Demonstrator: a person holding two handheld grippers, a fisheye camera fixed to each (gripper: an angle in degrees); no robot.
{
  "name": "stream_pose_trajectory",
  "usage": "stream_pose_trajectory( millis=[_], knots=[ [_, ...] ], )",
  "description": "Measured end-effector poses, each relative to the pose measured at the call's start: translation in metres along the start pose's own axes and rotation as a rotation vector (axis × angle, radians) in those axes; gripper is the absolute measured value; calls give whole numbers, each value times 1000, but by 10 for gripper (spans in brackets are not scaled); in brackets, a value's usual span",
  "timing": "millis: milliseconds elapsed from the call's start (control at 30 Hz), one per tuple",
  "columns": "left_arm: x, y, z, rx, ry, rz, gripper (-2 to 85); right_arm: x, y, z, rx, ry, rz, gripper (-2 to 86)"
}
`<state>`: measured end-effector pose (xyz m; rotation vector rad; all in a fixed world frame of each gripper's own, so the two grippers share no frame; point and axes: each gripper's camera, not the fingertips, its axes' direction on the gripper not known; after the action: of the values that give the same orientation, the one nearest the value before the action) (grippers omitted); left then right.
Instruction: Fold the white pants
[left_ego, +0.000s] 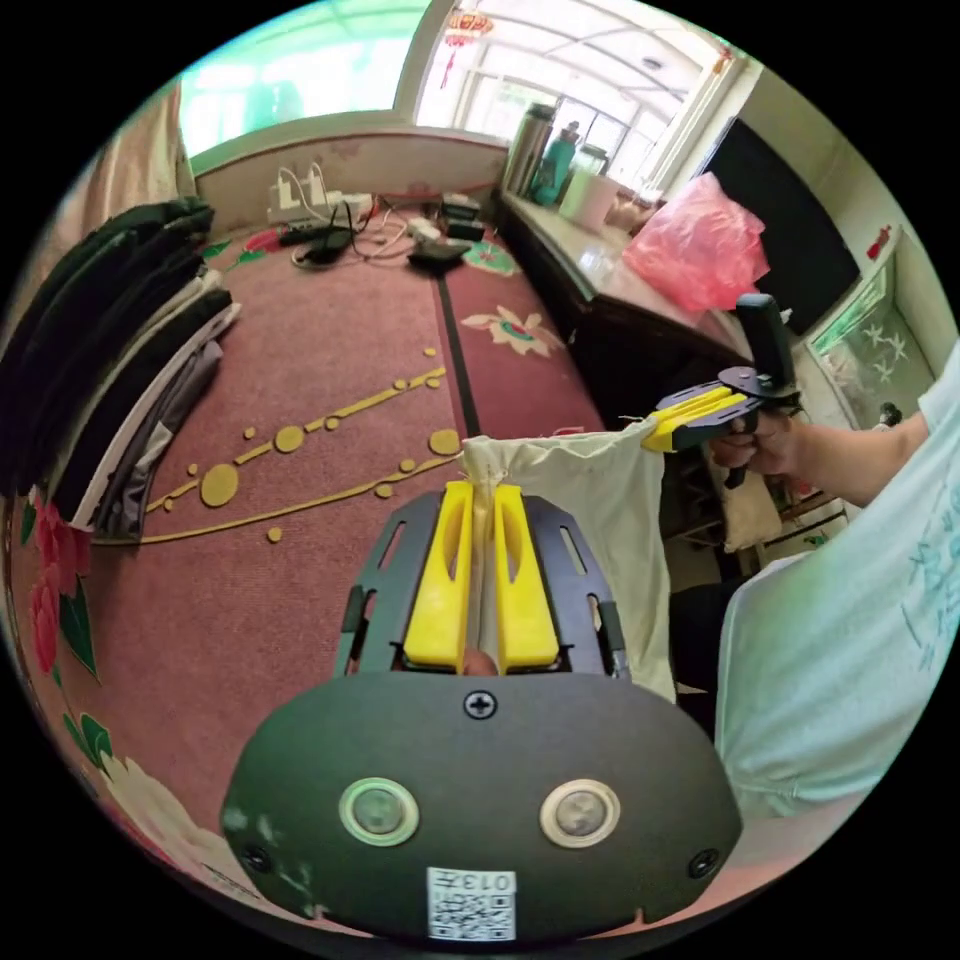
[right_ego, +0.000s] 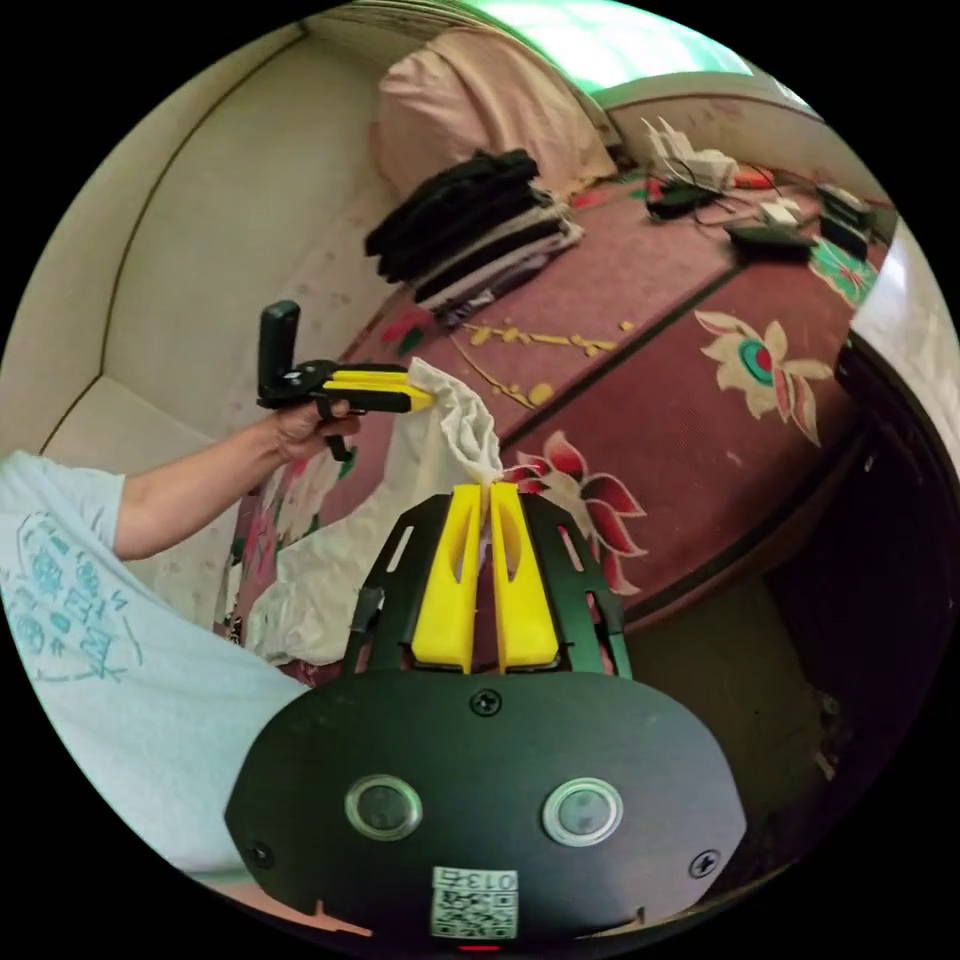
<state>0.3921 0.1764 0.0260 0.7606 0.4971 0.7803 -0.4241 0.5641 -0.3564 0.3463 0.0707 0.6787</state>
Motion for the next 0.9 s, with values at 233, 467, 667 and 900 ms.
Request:
stream_pose_trajectory(
  millis=[233, 467, 667, 900],
  knots=[
    [55, 104, -142, 144, -82, 53, 27, -198, -39, -25, -35, -231, -409, 12],
    [101, 236, -180, 29, -220, -133, 31, -419, -21, 94, -238, -218, -757, 13],
    [117, 295, -150, -159, -303, -209, 32, -534, 15, 214, -418, -113, -934, 15],
    [120, 320, -143, -167, -313, -332, 39, -598, 16, 273, -522, -14, -1022, 21]
  ],
)
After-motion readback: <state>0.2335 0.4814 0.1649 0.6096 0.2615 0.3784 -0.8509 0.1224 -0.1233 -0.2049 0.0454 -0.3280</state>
